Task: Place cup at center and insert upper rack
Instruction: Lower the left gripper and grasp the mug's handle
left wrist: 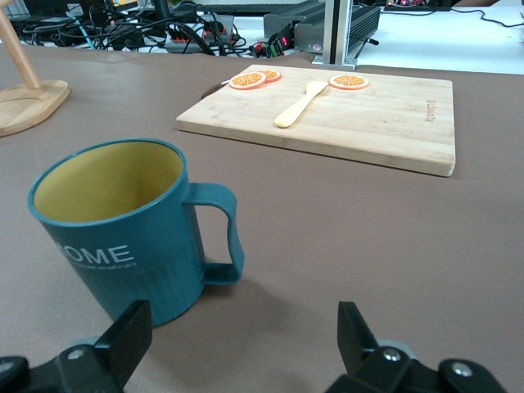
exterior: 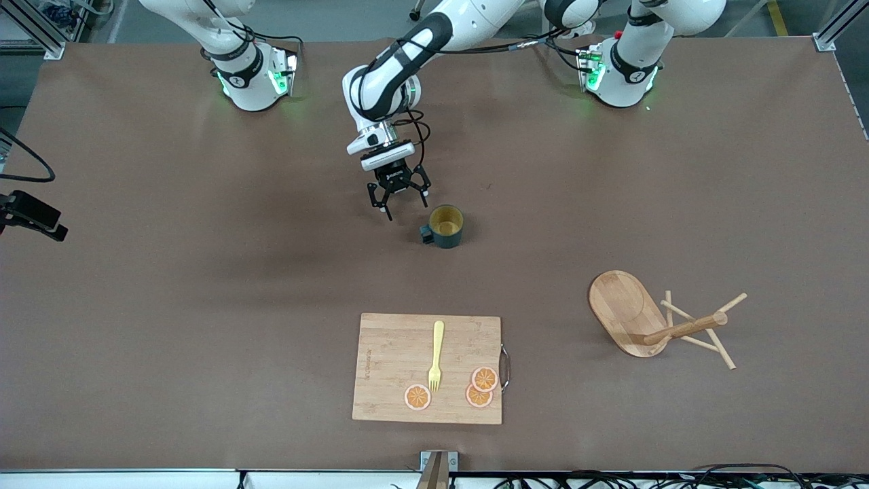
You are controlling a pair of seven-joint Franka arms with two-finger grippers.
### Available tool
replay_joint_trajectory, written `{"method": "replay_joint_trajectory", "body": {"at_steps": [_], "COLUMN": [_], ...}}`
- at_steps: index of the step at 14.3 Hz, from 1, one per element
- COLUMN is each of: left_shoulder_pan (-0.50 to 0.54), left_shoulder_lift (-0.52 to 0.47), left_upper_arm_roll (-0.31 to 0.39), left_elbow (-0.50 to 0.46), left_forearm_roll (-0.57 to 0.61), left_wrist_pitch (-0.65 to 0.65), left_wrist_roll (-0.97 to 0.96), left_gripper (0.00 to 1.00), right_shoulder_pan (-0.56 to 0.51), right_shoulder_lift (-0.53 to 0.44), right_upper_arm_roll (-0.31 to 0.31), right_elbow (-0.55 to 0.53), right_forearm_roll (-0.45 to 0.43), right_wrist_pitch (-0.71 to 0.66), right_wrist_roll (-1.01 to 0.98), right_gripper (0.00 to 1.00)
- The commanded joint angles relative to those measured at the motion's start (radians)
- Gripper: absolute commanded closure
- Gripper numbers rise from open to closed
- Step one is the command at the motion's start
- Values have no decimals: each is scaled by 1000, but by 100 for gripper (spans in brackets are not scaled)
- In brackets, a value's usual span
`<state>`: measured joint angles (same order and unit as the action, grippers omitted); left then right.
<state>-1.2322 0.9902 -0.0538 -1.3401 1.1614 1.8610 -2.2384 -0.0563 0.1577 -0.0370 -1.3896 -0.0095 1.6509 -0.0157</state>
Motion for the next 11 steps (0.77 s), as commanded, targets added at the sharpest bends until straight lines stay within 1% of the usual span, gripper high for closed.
{"method": "replay_joint_trajectory", "body": {"at_steps": [1, 3, 7, 11], "left_shoulder_pan": [-9, -9, -9, -9], "left_shoulder_lift": [27, 27, 27, 34], "left_upper_arm_roll": [25, 28, 61, 65], "left_elbow": [24, 25, 29, 29], "left_forearm_roll": [37, 38, 46, 54], "left_wrist_pitch": [-7, 4, 53, 82], "left_wrist_roll": [-12, -12, -7, -10], "left_gripper": [0, 1, 5, 7], "right_shoulder_pan": [-14, -17, -17, -19], "right_shoulder_lift": [-15, -15, -12, -12], "right_upper_arm_roll": [12, 11, 11, 11], "right_elbow": [-22, -22, -22, -22], "right_forearm_roll": [3, 32, 36, 37], "right_wrist_pitch": [15, 15, 17, 27], "right_wrist_roll": [2, 2, 2, 2], "right_gripper": [0, 0, 0, 0]}}
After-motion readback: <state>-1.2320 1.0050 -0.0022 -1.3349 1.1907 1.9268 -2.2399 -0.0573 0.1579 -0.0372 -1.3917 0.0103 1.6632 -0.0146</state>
